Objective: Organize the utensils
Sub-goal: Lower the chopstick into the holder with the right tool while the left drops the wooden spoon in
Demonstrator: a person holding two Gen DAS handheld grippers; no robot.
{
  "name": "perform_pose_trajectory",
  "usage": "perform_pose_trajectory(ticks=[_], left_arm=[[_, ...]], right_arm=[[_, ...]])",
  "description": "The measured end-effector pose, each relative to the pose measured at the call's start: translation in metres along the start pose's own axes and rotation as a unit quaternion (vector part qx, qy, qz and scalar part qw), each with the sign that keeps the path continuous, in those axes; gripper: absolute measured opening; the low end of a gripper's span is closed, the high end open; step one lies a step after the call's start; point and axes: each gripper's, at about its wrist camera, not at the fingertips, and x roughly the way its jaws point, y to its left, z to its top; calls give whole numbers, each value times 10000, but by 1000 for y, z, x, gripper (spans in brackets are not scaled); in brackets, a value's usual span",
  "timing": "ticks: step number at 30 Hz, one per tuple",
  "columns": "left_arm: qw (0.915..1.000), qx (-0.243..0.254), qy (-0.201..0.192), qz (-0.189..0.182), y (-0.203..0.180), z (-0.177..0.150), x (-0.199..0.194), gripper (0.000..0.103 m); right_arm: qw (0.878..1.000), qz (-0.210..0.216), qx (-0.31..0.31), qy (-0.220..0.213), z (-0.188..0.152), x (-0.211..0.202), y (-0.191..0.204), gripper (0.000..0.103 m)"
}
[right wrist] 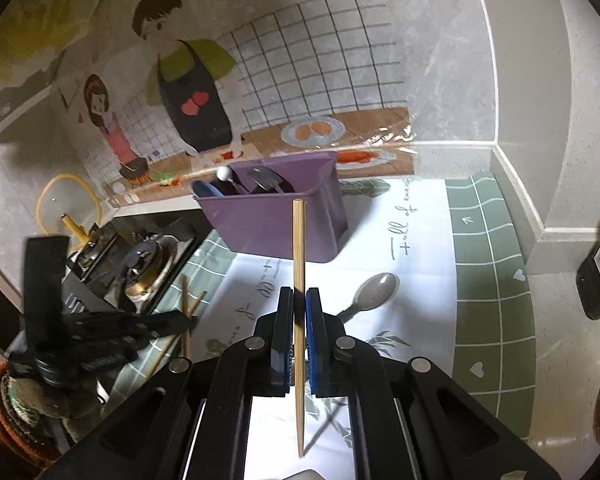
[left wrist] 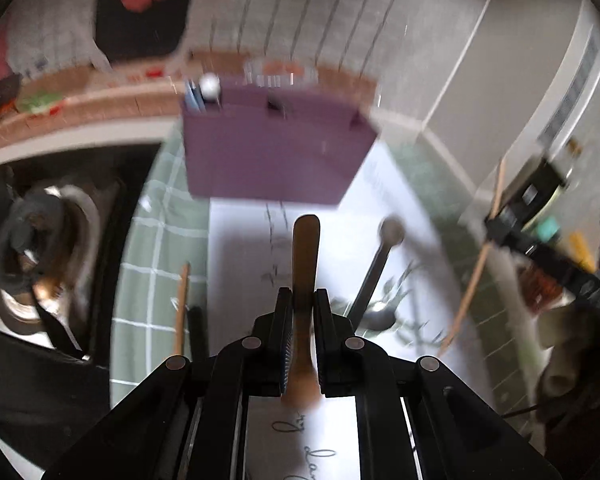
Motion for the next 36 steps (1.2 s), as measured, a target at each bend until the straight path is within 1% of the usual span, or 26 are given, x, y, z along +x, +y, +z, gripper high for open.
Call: perform_pose_trajectory(ticks=[4, 9, 13, 15, 16, 17, 19, 21, 23, 26, 29, 33, 36], left_arm=[[9993, 2, -363, -19, 0, 11, -25, 10], [9972, 30, -745, 41, 1, 29, -41, 10], [9948, 131, -1008, 17, -1, 59, -60, 10], [9927, 175, -1197, -27, -3, 80, -73, 10], [9906, 227, -1348, -38, -5, 95, -82, 10], [9887, 283, -1471, -36, -7, 108, -89, 10], [9843, 409, -1719, -12, -10, 138, -103, 10], [9825, 458, -1807, -30, -9, 162, -107, 10], [9818, 492, -1835, -7, -5, 186, -104, 10], [9823, 582, -1781, 43, 1, 207, -87, 10], [9870, 586, -1499, 31, 9, 217, -54, 10], [9944, 456, -950, 25, 22, 214, -4, 10], [9983, 321, -477, -86, 33, 202, 31, 10]], right_arm=[[9998, 55, -125, -138, 3, -7, 10, 6], [9995, 123, -161, -253, 14, -7, 18, 6], [9989, 186, -228, -362, 32, -8, 27, 6], [9980, 198, -304, -524, 53, -14, 33, 6], [9970, 208, -374, -644, 66, -18, 38, 6], [9949, 204, -488, -857, 87, -26, 45, 6], [9914, 210, -650, -1117, 113, -36, 55, 6], [9875, 205, -799, -1343, 144, -44, 65, 6], [9839, 86, -939, -1516, 173, -43, 73, 6], [9801, -105, -1100, -1649, 194, -30, 78, 6], [9812, -235, -1136, -1539, 203, -1, 74, 6], [9881, -242, -962, -1173, 195, 46, 61, 6], [9935, -275, -844, -712, 176, 87, 48, 6]])
